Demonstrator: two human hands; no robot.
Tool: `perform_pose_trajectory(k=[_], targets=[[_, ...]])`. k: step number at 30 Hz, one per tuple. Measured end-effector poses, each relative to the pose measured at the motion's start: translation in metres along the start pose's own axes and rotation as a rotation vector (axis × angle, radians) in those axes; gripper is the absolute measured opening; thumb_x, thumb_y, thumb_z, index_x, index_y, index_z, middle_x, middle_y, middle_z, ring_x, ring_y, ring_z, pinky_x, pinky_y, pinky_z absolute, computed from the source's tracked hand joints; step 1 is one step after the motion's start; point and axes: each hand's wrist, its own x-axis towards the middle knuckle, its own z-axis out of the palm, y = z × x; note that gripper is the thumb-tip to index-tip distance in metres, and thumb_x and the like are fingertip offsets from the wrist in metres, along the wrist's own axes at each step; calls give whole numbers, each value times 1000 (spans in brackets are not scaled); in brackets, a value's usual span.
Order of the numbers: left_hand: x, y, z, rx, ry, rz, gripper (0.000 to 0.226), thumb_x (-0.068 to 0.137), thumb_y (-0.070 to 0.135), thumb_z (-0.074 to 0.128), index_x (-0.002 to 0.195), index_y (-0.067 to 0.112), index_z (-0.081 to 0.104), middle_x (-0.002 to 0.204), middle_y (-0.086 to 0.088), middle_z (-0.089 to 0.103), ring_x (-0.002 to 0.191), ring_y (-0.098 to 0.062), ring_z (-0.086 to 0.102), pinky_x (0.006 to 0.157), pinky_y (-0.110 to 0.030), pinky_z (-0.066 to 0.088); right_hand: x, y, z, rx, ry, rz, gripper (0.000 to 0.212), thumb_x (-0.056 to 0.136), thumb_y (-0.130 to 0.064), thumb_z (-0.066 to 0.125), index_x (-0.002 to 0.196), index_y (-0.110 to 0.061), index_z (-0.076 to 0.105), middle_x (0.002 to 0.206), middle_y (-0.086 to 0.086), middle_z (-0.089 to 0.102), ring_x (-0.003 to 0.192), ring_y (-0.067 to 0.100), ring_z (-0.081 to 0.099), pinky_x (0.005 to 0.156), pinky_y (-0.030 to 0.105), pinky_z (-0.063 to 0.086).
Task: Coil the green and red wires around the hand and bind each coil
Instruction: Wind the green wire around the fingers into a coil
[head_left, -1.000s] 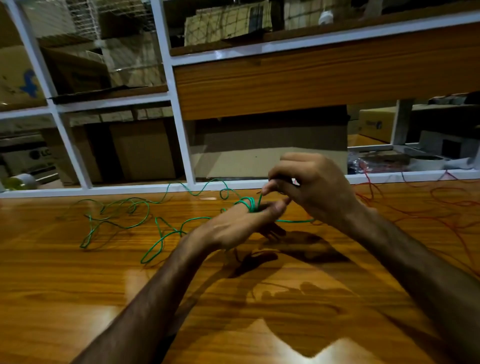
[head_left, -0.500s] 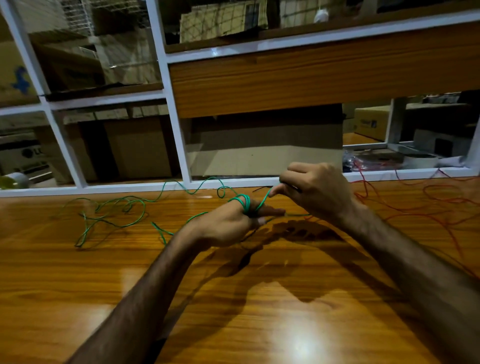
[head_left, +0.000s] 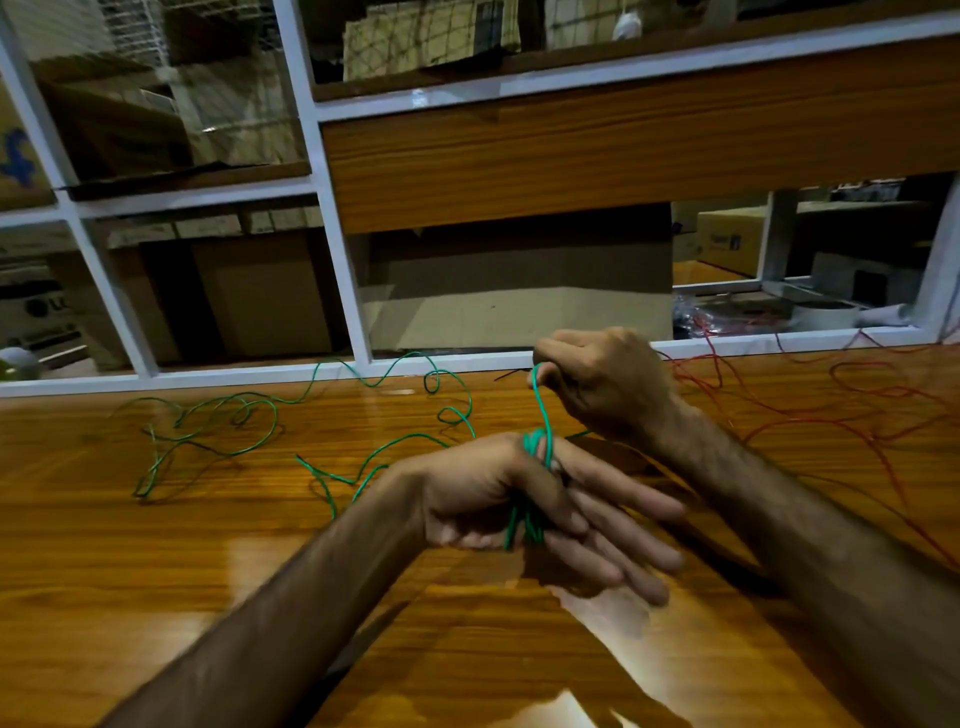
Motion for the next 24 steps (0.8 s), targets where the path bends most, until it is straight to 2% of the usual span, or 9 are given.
perform_pose_trajectory(k=[2,4,8,11,13,15,19,22,24], targets=[[3,-2,3,-78,-80,-47,61,94,-16,30,149,-1,50,144,-36,51,130,-45,55,86,-42,61,1,-5,4,25,-18,-11,65,106,-59,17,81,-15,58,71,3,59,50,31,53,40,33,35],[1,-1,0,-186,-119,-53,65,94,-18,28,156,-2,41,139,-30,62,125,-40,61,83,-29,64,-2,-4,9,69,-61,10,66,105,-60,16,82,-17,59,73,3,64,56,33,60,42,38,44],[-5,0,-5,-307,-227,28,62,96,-15,38,155,0,42,130,-25,69,95,-34,79,66,-23,63,-5,-1,17,129,-210,65,69,103,-66,9,81,-21,57,76,2,71,66,31,66,55,41,51],[-4,5,0,-395,-244,183,63,97,-20,30,155,1,42,138,-35,59,101,-41,77,74,-28,63,-11,-9,15,291,-298,174,51,103,-63,26,79,-28,54,69,3,61,61,25,55,56,37,46],[-3,9,-8,-381,-82,348,75,94,-22,30,162,10,36,152,-32,49,120,-45,68,86,-28,61,-19,-14,13,480,-399,289,33,105,-41,45,93,-20,67,87,10,67,78,23,62,69,42,53],[-3,17,-18,-361,131,544,87,89,-24,28,164,20,31,161,-27,42,138,-50,52,98,-31,58,-21,-22,9,671,-486,420,35,106,-34,46,107,-9,70,96,7,67,88,12,62,75,39,53],[-5,23,-42,-431,718,763,86,95,-24,29,163,30,30,157,-23,48,142,-48,49,102,-37,58,-6,-34,15,876,-559,671,45,106,-44,46,77,-18,67,57,-4,47,54,14,39,51,29,30],[-11,20,-63,-146,1106,812,80,104,-15,34,166,33,23,165,-15,40,148,-31,46,120,-36,38,-6,-32,16,959,-593,732,42,107,-39,48,76,-18,69,55,-5,41,54,16,30,50,30,23],[-16,16,-74,69,1201,767,75,107,0,43,167,36,16,171,-10,30,154,-23,35,119,-30,34,-7,-31,12,934,-600,720,39,106,-36,50,78,-18,70,55,-5,39,52,15,30,49,29,23]])
